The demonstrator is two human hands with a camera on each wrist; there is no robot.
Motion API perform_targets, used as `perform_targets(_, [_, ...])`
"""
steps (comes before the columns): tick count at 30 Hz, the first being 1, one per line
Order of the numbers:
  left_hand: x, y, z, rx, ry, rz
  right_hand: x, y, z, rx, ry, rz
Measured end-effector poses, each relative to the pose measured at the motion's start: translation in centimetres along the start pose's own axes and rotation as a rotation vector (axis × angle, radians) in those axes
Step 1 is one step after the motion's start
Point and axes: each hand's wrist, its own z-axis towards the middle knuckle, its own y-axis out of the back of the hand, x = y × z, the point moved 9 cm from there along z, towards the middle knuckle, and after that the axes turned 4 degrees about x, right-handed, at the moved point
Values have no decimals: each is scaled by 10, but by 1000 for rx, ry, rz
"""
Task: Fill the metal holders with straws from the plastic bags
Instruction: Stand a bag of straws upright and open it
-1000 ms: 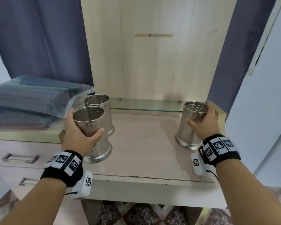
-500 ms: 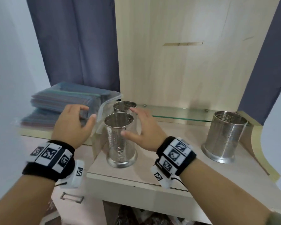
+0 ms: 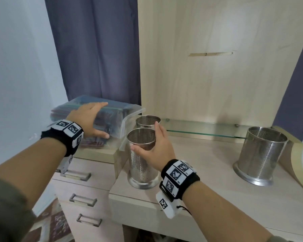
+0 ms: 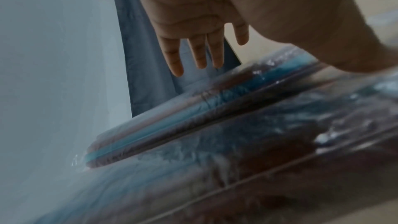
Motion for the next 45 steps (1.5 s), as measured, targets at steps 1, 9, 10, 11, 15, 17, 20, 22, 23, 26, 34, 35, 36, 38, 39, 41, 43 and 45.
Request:
perform_targets(1, [0,-3,5,27,-21,7,-1,-1,2,8,-11,8])
perform_targets(9, [-2,-28,31,70,-123,34,-7,0,14,102,-48,30])
perform_targets(10, [-3,-27,33,45,-132,12,-8,-1,16,114,-52,18])
perform_targets(11, [-3,-24,34,18,-130,-19,-9,-1,18,117,-48,10])
perform_targets(15, [0,-7,34,-120,-110,-123,-11,-2,21,129,-51,-3])
perform_targets(17, [0,-2,31,-160,-122,-128,-13,-3,21,131,-59,15])
perform_targets(20, [1,5,29,-183,-117,-134,-15,-5,21,134,-67,40])
perform_targets(22, [0,10,28,-188,-109,-141,-16,-5,20,128,-68,58])
perform_targets(23, [-1,13,28,-197,-112,-140,-15,-6,19,125,-68,71])
perform_targets(26, [-9,26,25,-221,-110,-142,-17,-8,18,117,-74,100])
perform_targets(34, [-52,109,0,-442,-191,-221,-15,-10,17,172,-61,70])
perform_targets(35, [-60,123,-6,-488,-214,-240,-11,-9,16,182,-35,15])
perform_targets(36, [-71,138,-14,-544,-254,-254,-5,-4,16,184,0,-44])
perform_targets(38, [-95,165,-31,-650,-375,-290,15,22,14,109,112,-4])
perform_targets(39, [-109,176,-38,-683,-439,-305,29,41,12,50,185,82])
perform_targets(41, [-140,195,-49,-733,-547,-297,57,82,10,-40,314,282])
perform_targets(43, [-173,208,-61,-768,-630,-300,81,122,10,-124,426,443])
perform_targets(45, [-204,216,-71,-771,-675,-376,95,162,9,-199,493,555])
